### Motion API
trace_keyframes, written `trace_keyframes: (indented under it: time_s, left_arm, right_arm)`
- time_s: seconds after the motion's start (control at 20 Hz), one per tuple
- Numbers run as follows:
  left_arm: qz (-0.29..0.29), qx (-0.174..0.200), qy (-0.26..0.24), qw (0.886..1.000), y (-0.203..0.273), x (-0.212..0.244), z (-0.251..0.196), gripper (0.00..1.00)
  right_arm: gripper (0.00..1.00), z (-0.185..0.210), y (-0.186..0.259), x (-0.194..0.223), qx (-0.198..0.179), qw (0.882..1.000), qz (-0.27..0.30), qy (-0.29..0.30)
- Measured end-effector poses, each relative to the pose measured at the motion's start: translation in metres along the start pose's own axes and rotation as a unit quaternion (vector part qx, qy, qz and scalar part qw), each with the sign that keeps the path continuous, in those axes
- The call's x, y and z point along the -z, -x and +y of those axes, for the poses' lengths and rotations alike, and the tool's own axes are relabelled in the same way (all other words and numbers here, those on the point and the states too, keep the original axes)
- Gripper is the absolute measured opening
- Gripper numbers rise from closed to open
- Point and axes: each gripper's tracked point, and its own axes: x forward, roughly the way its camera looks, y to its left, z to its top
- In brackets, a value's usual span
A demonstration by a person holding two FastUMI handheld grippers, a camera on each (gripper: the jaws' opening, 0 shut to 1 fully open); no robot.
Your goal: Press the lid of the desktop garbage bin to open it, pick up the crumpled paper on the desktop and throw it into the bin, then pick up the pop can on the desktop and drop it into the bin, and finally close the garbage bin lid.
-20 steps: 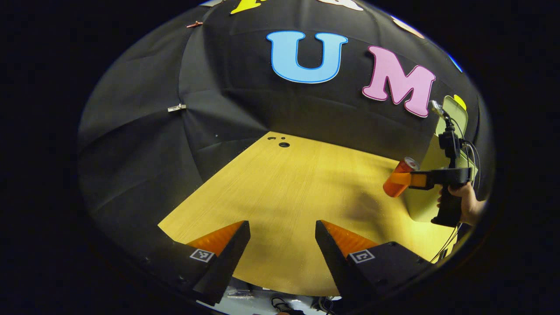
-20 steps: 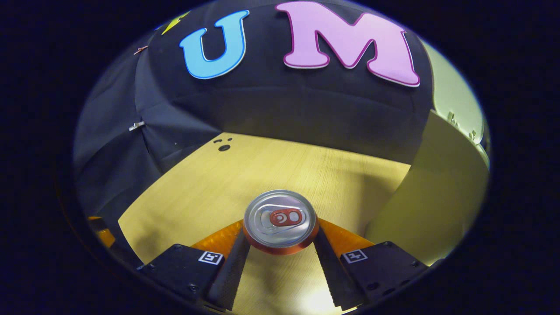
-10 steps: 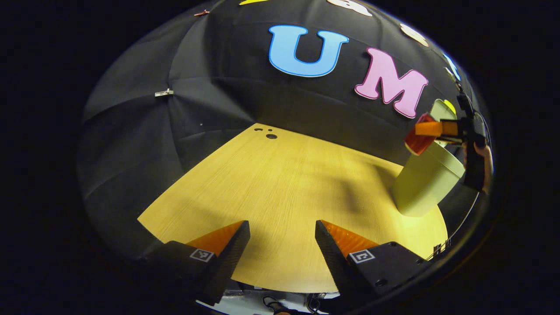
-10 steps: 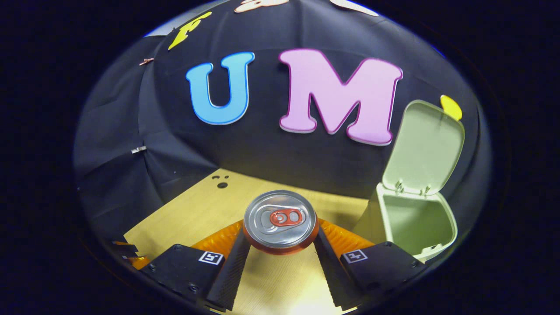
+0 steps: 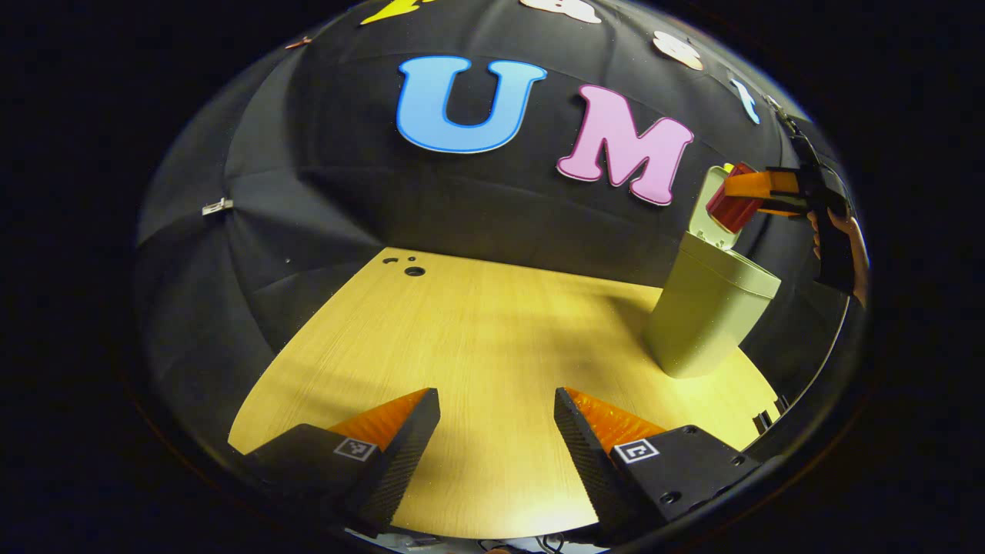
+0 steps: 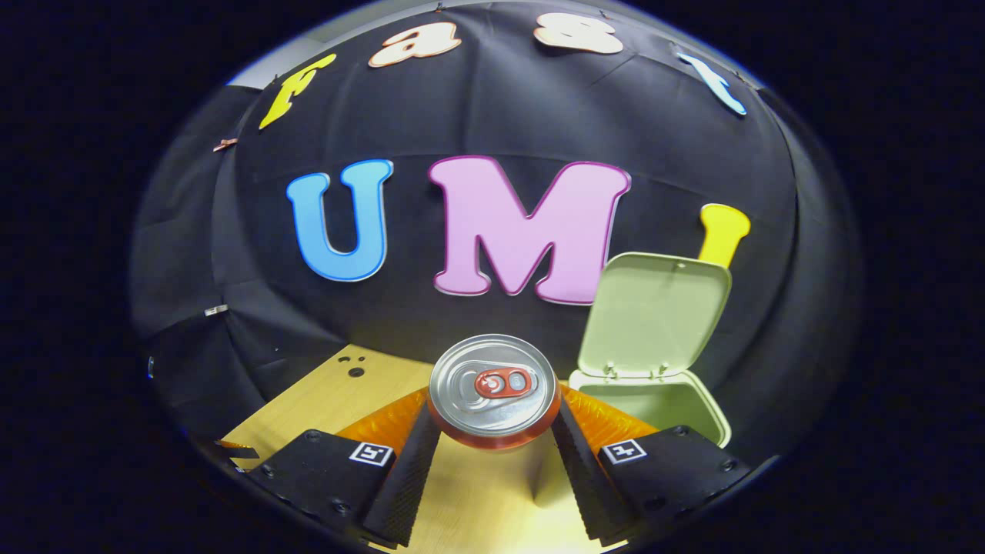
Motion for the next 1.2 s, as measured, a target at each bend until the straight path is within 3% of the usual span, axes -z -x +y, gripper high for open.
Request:
trace_keyframes:
  time_s: [0.25,0.55,1.2]
  left_arm:
    - [-0.005,-0.002,-0.005,1.000,-0.018,-0.009,-0.019,0.96]
    - [0.001,-0.024,0.003,1.000,-0.034,-0.016,-0.033,0.96]
    - [0.028,-0.038,-0.001,0.999,-0.048,0.003,-0.052,0.96]
  right_arm:
    - [0.83,-0.064,-0.010,-0.010,0.037,0.999,-0.017,-0.026]
    - [0.83,-0.117,-0.035,0.012,0.056,0.997,0.001,-0.050]
    - [0.84,-0.140,-0.069,0.043,0.057,0.997,0.034,-0.041]
